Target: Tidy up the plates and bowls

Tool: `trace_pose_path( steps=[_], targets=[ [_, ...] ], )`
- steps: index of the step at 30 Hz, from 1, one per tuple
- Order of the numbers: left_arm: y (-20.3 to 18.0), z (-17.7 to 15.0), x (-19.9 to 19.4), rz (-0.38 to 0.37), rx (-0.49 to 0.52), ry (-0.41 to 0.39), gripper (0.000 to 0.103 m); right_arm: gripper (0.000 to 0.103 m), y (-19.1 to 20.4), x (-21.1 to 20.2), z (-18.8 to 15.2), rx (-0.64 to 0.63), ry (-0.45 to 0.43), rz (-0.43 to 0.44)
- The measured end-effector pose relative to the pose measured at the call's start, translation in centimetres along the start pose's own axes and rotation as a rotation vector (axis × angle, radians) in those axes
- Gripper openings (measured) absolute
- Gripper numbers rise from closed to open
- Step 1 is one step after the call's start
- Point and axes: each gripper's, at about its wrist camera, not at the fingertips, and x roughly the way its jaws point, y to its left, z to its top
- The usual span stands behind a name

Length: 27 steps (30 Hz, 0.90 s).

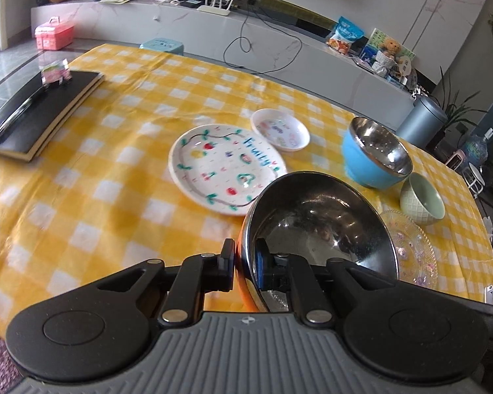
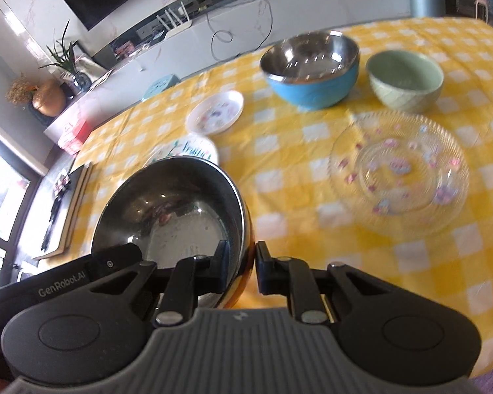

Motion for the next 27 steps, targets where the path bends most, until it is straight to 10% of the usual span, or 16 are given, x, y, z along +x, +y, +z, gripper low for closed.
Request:
trace_pose_path(
  steps=[27],
  targets=[
    [5.2, -3.2, -0.1, 0.007, -0.080, 0.080, 0.014, 0.014, 3.2, 1.7, -4.1, -0.064, 0.125, -0.043]
  ],
)
